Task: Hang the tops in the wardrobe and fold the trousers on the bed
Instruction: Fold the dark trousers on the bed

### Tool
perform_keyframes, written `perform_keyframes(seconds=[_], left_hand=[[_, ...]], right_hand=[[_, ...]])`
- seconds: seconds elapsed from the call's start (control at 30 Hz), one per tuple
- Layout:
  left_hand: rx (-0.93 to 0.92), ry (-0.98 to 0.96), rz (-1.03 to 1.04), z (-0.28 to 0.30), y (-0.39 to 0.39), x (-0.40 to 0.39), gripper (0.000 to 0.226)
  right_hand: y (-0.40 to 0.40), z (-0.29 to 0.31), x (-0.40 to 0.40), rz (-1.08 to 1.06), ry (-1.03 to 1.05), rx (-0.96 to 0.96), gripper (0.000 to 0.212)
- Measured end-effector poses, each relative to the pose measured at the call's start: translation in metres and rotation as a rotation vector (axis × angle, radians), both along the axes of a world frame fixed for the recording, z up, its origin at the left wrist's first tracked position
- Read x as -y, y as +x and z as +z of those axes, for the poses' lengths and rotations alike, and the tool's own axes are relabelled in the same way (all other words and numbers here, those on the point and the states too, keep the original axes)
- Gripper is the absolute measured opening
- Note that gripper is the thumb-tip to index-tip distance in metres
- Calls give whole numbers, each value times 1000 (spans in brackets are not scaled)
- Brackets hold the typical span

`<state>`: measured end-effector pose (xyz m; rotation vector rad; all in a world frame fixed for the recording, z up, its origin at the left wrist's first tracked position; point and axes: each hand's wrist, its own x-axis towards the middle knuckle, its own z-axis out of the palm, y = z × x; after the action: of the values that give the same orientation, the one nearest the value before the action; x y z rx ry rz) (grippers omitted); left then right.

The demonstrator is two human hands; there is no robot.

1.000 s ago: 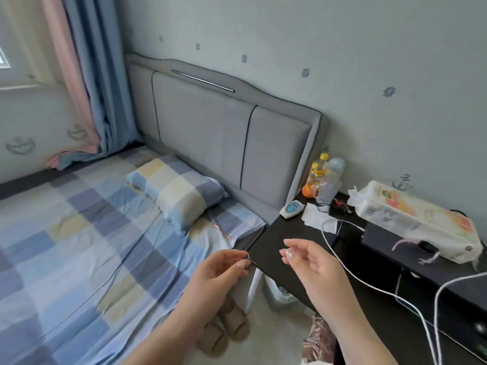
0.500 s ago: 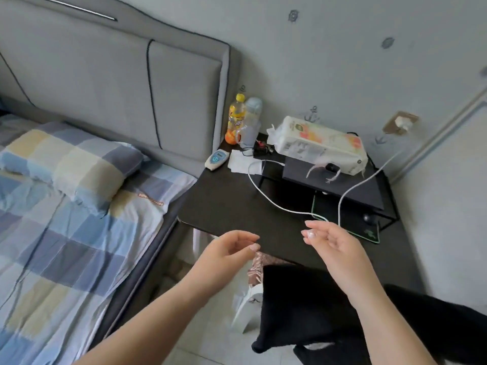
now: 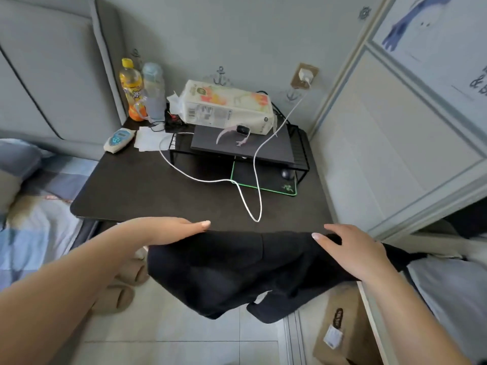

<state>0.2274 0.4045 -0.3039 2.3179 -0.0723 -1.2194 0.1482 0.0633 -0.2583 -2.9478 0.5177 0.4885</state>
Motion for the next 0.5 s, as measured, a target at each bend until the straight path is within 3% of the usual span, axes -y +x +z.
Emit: perform_keyframes(seconds=[0.1,0.2,0.3,0.37,0.5], left_hand=[[-89,40,123,-12,8,-3,104],[-78,40,179,-13,8,-2,95],[64,59,286,-10,4,4,67],[139,65,368,-12,3,5,73],[187,-98,542,-9,-6,10,43]], right_hand=[[10,-9,32,-71,-18,-53,99],[25,-23,62,-110,49,-134,123],[35,-18,69,-79,141,-241,104],[41,-14,69,-59,181,-296,89],[42,-16,76,63,109,-204,53]])
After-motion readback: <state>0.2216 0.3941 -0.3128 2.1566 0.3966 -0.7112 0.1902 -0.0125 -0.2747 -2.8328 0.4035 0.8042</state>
